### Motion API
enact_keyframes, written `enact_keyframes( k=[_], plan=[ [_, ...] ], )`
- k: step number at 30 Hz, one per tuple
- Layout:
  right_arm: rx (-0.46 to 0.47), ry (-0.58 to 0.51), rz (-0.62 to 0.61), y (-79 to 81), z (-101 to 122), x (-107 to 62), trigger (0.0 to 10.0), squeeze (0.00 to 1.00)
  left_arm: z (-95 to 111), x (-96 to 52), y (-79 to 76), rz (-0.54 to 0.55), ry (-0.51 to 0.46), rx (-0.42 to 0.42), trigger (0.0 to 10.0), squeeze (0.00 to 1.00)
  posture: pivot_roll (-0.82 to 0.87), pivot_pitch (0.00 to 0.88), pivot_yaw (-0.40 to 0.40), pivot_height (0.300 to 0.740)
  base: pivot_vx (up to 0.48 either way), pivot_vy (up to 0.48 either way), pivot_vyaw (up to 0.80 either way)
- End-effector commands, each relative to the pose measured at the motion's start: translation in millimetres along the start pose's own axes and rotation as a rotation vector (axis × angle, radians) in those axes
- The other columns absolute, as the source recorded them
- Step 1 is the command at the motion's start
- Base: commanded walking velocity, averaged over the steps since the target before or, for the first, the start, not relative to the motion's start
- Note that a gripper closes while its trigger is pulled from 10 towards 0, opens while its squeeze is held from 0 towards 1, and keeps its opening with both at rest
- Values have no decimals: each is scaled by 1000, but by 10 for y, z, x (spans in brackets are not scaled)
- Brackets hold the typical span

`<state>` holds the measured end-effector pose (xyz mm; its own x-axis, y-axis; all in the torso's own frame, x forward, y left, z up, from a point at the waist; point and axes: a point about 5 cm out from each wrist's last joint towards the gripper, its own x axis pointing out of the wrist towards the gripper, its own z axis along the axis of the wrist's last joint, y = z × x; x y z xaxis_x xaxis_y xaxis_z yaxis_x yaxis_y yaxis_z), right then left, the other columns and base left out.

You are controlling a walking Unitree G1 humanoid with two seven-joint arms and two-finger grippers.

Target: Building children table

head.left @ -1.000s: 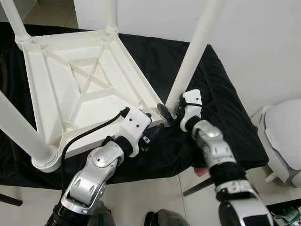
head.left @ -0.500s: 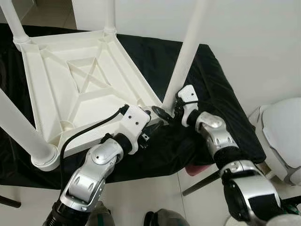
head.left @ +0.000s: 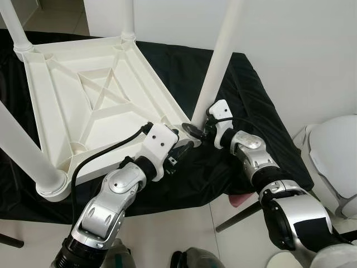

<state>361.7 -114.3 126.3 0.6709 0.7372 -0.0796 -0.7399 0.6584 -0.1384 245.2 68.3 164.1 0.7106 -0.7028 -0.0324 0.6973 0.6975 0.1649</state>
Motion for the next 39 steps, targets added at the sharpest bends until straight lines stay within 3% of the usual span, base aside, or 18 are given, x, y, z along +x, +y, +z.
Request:
enact_keyframes(
  k=[1, 7, 8, 9, 14, 17, 19, 20, 23, 24, 25, 27, 28, 30, 35, 36, 38, 39],
  plan=[
    [1, 51, 14, 20, -121, -58, 0, 0, -7, 4, -17, -8, 2, 3, 10000, 0, 47, 6, -115, 740, 0, 0, 0],
    [29, 15, -33, -4, -111, -79, 0, 0, -7, 7, -19, -12, 2, 3, 10000, 0, 47, 6, -115, 740, 0, 0, 0],
    [29, 4, -65, -12, -108, -82, 2000, 0, -7, 6, -22, -14, 2, 3, 10000, 0, 38, 11, -112, 740, 0, 0, 0],
    [52, 5, -135, -41, -116, -89, 10000, 0, -7, 3, -28, -16, 2, 2, 10000, 0, 36, 15, -112, 740, 0, 0, 0],
    [58, -7, -272, -89, -123, -118, 10000, 0, -10, -2, -37, -19, 3, -3, 10000, 0, 34, 18, -112, 740, 0, 0, 0],
    [110, -13, -513, -133, -174, -228, 10000, 0, -28, -15, -73, -30, 10, -11, 10000, 0, 21, 31, -111, 740, 0, 0, 0],
    [129, -14, -580, -141, -187, -266, 10000, 0, -31, -18, -82, -33, 11, -14, 10000, 0, 21, 31, -111, 740, 0, 0, 0],
    [128, -13, -664, -127, -197, -316, 10000, 0, -36, -18, -88, -36, 12, -16, 10000, 0, 19, 31, -113, 740, 0, 0, 0],
    [123, -12, -711, -114, -201, -346, 10000, 0, -38, -17, -90, -37, 12, -18, 10000, 0, 19, 31, -113, 740, 0, 0, 0],
    [112, -31, -768, -43, -177, -371, 10000, 0, -41, -15, -98, -41, 13, -18, 10000, 0, 13, 28, -113, 740, 0, 0, 0],
    [112, -31, -768, -43, -177, -371, 10000, 0, -41, -15, -98, -41, 13, -18, 10000, 0, 13, 28, -113, 740, 0, 0, 0],
    [118, -88, -832, 196, -63, -360, 10000, 0, -40, -3, -111, -50, 11, -18, 10000, 0, 9, 22, -113, 740, 0, 0, 0],
    [118, -88, -832, 196, -63, -360, 10000, 0, -40, -3, -111, -50, 11, -18, 10000, 0, 9, 22, -113, 740, 0, 0, 0],
    [116, -115, -790, 342, 3, -299, 10000, 0, -36, 8, -118, -56, 9, -17, 10000, 0, 9, 19, -115, 740, 0, 0, 0],
    [131, -76, -803, 263, -71, -322, 10000, 0, -39, 16, -129, -63, 8, -14, 10000, 0, 12, 7, -119, 740, 0, 0, 0],
    [138, -70, -791, 255, -84, -324, 10000, 863, -40, 12, -124, -61, 9, -12, 10000, 0, 14, 6, -122, 740, 0, 0, 0],
    [141, -68, -780, 259, -87, -322, 10000, 863, -40, 9, -121, -59, 9, -11, 10000, 0, 14, 6, -122, 740, 0, 0, 0],
    [147, -66, -766, 279, -74, -324, 10000, 1000, -41, 8, -117, -57, 9, -11, 10000, 0, 19, 0, -128, 740, 0, 0, 0]
  ],
)
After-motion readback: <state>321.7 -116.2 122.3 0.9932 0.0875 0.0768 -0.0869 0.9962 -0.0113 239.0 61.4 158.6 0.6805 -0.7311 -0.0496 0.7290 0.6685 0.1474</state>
